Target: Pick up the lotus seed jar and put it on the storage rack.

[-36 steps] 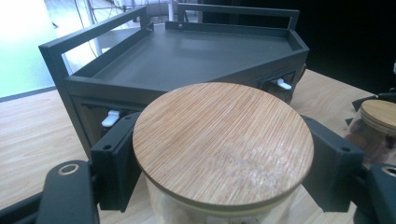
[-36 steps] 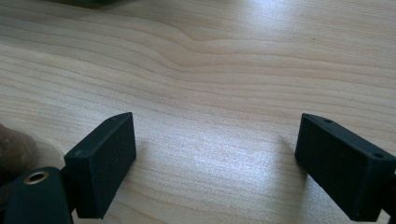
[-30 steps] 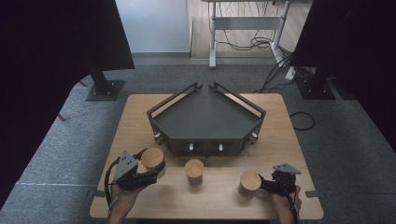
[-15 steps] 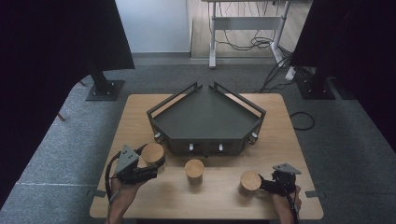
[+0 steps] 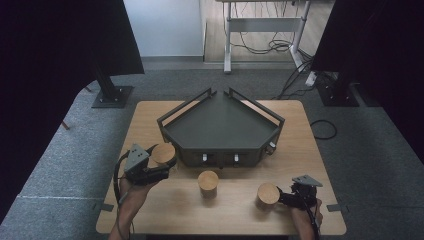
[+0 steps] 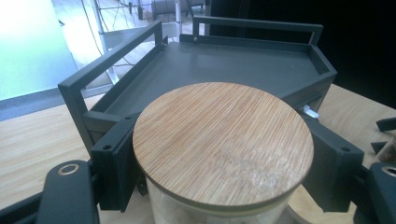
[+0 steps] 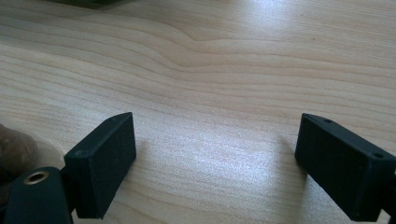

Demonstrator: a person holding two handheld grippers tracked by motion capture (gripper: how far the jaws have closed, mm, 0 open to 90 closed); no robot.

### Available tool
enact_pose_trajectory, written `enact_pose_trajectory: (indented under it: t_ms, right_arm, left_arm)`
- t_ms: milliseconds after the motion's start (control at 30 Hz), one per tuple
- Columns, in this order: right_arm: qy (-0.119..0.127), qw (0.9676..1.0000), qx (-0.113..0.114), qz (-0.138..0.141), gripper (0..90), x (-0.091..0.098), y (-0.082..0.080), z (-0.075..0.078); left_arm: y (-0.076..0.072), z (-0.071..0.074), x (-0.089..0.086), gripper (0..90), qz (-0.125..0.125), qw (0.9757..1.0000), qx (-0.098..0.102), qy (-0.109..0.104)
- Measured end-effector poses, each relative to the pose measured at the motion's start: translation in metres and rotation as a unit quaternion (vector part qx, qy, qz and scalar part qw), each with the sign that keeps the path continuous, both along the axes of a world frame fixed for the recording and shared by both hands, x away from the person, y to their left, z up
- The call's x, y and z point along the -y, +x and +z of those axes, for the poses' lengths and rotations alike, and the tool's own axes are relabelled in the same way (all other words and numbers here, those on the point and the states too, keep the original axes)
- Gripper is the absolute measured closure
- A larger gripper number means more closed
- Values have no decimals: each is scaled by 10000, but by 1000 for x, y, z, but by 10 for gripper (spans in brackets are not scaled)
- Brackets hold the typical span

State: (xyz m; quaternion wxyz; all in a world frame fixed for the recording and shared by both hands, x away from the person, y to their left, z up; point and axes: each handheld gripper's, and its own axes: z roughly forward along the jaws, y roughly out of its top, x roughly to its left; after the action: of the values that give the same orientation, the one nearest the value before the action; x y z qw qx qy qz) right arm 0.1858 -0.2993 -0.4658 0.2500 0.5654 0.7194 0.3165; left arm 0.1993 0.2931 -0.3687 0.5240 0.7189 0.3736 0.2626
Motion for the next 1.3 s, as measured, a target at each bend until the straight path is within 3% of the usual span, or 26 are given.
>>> enact_pose_trajectory:
  t_ms: [1000, 1300]
  right_arm:
    - [3, 10000, -1, -3, 119, 0, 0, 0]
    - [3, 10000, -1, -2, 118, 0, 0, 0]
  left_arm:
    - [32, 17, 5, 238, 93, 9998, 12, -164]
    - [42, 21, 10, 238, 125, 9998, 20, -129]
